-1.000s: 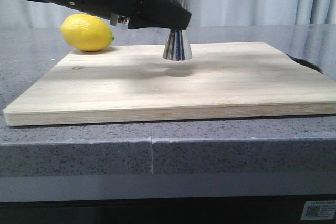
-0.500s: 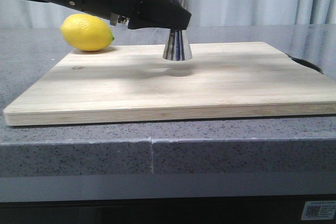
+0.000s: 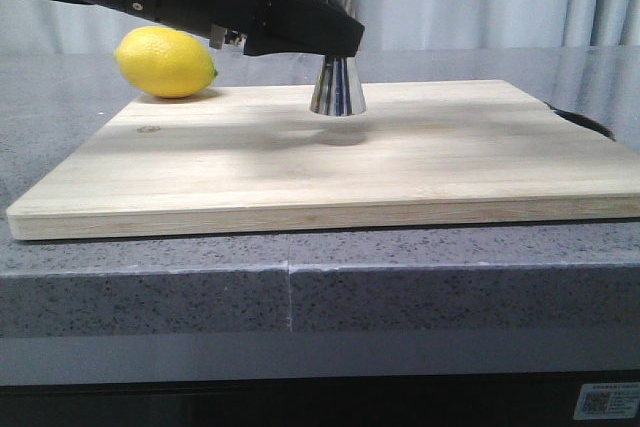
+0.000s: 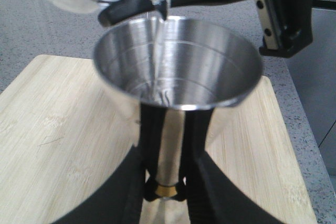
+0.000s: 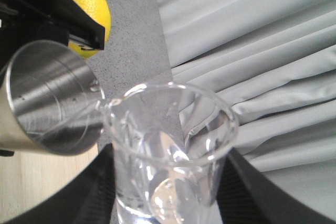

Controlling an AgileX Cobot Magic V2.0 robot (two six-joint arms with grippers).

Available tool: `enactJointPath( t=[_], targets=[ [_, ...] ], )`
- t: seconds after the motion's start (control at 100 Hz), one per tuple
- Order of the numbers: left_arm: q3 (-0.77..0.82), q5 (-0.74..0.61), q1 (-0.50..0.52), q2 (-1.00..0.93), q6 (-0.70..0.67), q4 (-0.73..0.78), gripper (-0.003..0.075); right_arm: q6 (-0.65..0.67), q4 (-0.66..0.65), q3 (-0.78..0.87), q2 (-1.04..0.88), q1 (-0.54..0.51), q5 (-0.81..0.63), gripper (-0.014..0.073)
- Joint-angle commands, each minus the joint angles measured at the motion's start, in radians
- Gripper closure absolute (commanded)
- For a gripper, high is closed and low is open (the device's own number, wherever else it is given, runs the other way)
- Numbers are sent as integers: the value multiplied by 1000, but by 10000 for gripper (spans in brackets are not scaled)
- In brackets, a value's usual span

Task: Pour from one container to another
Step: 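Tilt the beaker with the right gripper, pouring liquid into the jigger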

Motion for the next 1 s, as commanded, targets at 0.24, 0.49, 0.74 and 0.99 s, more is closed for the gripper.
enactJointPath(
  t=[0.24,0.49,0.74,0.99],
  targets=[
    [-29,41,-10,-48,-5,-78,627,-4,-8,-43,-45,3,-20,398],
    [-29,39,-10,-48,-5,-78,627,-4,-26,-45,-45,3,-19,398],
    [-29,39,-10,-48,-5,-78,627,-4,-46,-45,-45,3,-9,398],
    [-29,39,-10,-48,-5,-78,627,-4,-69,-45,-45,3,0,398]
  ],
)
